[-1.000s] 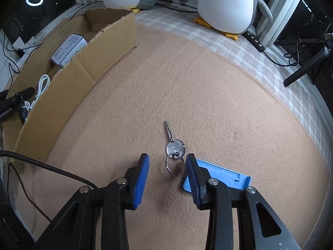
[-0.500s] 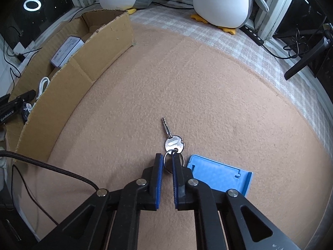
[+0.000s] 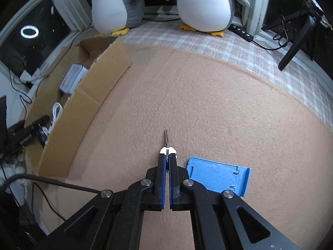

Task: Organize rigid objects
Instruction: 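Move the right tool to the silver keys and close on them, then carry the keys into the box and open the right tool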

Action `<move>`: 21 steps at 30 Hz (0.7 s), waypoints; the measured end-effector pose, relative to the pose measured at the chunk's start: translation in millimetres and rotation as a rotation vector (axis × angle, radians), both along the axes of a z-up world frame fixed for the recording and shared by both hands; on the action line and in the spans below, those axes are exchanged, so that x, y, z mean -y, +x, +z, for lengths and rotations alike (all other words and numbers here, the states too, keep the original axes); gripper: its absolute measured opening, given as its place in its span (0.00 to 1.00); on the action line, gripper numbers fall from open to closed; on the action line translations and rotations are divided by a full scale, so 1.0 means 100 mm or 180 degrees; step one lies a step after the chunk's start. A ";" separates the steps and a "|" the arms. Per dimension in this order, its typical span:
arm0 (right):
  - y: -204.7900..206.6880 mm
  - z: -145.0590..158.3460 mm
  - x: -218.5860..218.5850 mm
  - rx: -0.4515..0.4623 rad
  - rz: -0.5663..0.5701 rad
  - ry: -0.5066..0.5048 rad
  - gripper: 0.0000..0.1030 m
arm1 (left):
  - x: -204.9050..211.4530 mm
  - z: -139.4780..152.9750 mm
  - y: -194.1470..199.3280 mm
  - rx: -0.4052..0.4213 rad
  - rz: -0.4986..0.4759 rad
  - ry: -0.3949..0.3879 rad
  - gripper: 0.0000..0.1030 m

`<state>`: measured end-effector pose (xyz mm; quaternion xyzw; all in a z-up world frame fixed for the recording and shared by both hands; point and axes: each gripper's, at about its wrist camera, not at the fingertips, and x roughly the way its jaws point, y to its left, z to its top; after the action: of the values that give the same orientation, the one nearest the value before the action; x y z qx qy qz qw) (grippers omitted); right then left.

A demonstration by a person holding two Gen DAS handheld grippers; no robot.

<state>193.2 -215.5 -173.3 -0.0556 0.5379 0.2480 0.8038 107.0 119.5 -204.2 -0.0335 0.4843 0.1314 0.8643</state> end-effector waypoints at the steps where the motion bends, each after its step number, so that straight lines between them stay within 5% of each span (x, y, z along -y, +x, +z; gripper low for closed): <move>1: 0.00 0.02 0.01 0.0012 -0.0019 0.0022 0.02 | 0.00 0.00 0.00 0.0001 0.0002 -0.0002 0.27; 21: 0.02 0.68 -0.16 0.0320 0.0018 0.0432 0.02 | 0.00 0.00 0.00 0.0000 0.0001 -0.0006 0.27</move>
<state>195.4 -199.7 -105.4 -0.0149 0.4787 0.2829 0.8310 107.2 119.4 -204.3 -0.0344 0.4844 0.1311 0.8643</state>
